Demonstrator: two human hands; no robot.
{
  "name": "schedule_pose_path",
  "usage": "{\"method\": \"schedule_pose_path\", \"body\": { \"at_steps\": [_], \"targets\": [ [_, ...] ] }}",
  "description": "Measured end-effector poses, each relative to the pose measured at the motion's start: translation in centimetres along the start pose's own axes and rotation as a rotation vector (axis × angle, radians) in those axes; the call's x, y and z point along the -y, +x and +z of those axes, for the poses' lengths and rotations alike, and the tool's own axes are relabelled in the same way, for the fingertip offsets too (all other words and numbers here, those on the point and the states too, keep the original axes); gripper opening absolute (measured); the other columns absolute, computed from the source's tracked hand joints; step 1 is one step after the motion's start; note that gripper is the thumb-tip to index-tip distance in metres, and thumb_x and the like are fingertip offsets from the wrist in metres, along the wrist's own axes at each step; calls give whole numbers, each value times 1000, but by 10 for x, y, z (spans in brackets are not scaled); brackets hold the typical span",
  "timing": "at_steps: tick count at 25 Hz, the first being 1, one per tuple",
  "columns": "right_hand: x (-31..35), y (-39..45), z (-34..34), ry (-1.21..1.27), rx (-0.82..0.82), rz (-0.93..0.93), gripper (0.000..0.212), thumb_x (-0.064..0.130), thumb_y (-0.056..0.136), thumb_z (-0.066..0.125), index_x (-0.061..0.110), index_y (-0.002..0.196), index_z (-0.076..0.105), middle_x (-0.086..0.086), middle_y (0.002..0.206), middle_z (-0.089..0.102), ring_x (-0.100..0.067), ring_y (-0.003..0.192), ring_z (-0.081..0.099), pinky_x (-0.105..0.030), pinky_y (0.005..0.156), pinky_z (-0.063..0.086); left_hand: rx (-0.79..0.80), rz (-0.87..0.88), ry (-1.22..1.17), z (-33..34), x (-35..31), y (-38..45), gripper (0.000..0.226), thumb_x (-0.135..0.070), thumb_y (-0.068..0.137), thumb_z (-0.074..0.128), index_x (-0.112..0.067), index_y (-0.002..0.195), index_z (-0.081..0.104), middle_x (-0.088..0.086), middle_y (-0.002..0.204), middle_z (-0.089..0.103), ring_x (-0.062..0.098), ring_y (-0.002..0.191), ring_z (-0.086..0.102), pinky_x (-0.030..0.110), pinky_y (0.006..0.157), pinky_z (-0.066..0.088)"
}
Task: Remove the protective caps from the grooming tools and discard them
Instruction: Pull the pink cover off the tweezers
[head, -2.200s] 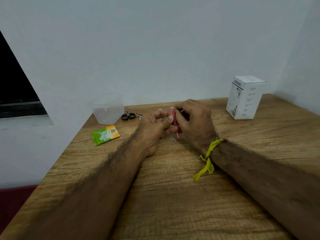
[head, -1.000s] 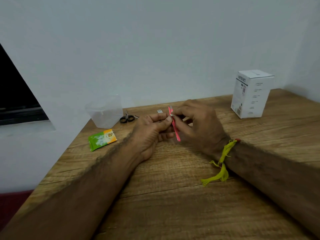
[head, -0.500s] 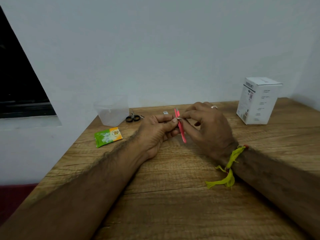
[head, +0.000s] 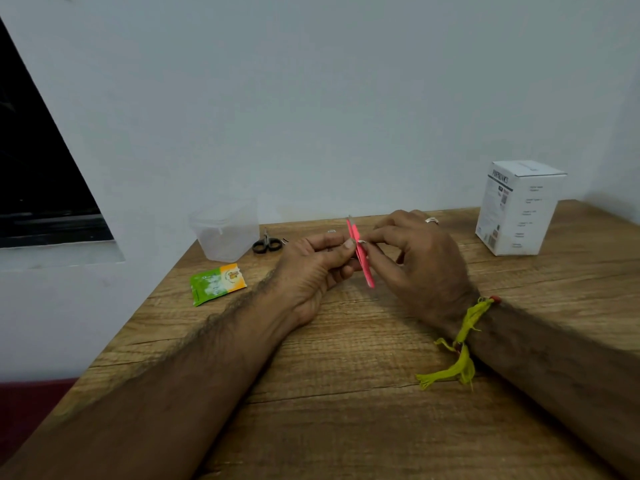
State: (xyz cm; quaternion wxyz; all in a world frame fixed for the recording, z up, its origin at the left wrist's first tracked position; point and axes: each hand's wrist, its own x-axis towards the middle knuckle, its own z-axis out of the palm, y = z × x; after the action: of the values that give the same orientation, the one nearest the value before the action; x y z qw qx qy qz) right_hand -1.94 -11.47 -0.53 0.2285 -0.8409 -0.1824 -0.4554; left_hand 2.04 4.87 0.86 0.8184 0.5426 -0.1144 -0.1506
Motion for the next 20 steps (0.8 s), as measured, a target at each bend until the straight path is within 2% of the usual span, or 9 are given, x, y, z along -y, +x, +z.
{"method": "schedule_pose_path", "body": {
  "at_steps": [4,8,16,20],
  "targets": [
    [0,-1,1,-8,20,-40,13,23,88,70,15,94,78,3,86,67,-20,81,59,-38,63,50,-26,7,-17,0,1,2,35,8,87,64,16,121,59,17,87,70,17,62,70,16,50,53],
    [-3,-1,1,20,32,-41,10,20,89,72,15,94,78,4,87,67,-19,82,59,-35,63,50,-42,14,-14,-1,2,5,38,8,86,65,16,122,58,18,86,70,18,60,70,16,49,53],
    [-4,0,5,-2,38,-22,10,23,87,71,16,91,78,5,86,69,-18,81,60,-40,68,50,-52,31,6,-2,0,6,36,7,87,66,18,120,58,18,84,70,16,59,70,15,50,53],
    [0,-1,4,46,72,-30,10,21,87,71,15,91,78,4,86,68,-18,80,61,-41,62,51,-49,37,-4,-3,2,6,36,6,88,65,18,121,58,19,89,68,15,58,69,15,52,54]
  ]
}}
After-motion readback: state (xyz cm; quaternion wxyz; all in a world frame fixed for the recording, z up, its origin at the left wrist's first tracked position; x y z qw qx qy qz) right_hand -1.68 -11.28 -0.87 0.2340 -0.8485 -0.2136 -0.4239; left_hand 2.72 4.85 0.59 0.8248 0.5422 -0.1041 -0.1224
